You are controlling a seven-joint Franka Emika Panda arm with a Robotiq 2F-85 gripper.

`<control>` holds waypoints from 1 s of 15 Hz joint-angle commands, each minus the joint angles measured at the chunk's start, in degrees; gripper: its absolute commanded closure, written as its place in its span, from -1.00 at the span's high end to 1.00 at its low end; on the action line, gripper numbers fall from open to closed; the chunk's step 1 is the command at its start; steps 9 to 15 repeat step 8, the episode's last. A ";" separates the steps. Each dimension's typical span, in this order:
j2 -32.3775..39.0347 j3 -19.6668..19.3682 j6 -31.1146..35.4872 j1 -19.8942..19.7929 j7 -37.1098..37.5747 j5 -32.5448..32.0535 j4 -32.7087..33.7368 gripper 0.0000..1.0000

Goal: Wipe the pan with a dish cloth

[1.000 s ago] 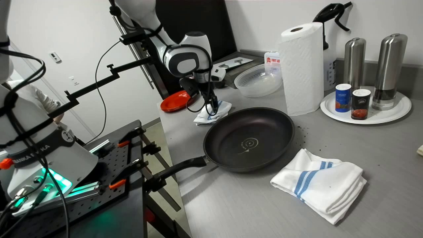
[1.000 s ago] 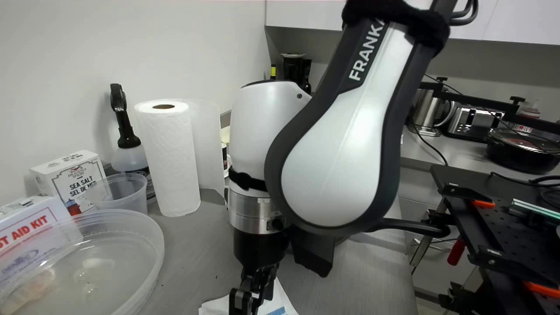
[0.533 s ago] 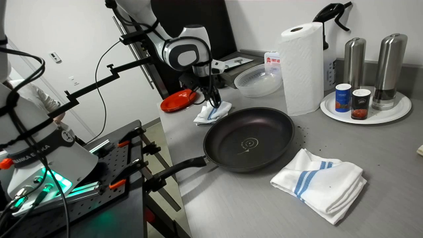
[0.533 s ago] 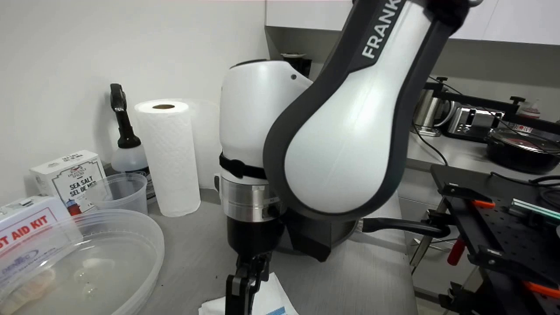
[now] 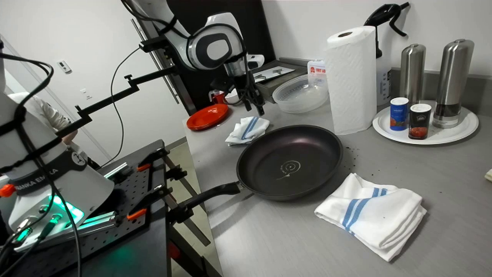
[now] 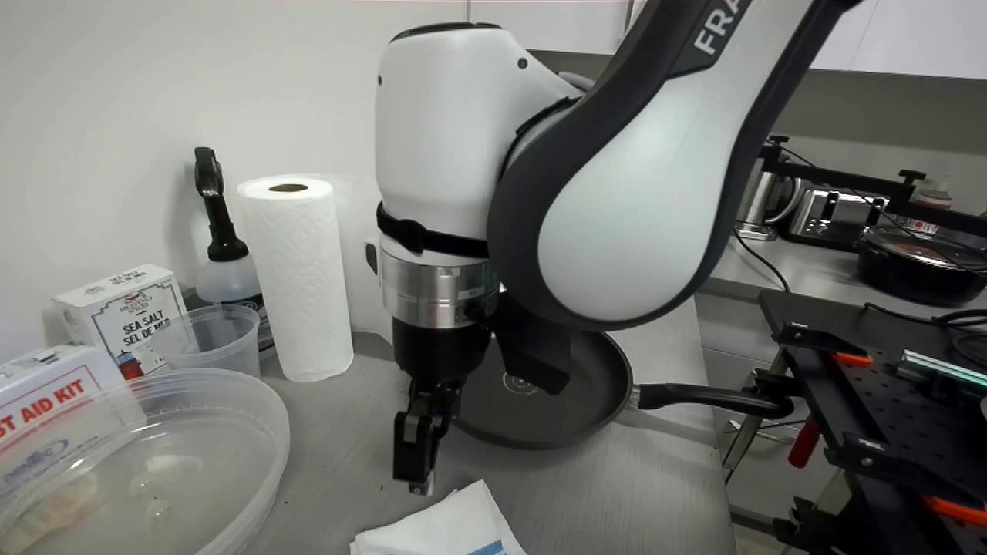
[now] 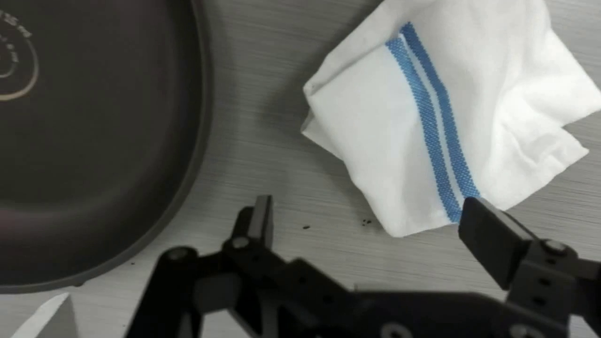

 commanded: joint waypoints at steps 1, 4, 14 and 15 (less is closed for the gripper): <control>-3.58 -4.32 -0.75 1.74 4.37 -2.64 -3.94 1.00; -2.08 -3.59 -0.16 -0.23 3.09 -2.07 -2.86 1.00; -3.35 -4.50 -0.17 -1.00 3.15 -2.23 -4.76 1.00; -3.35 -4.50 -0.17 -1.00 3.15 -2.23 -4.76 1.00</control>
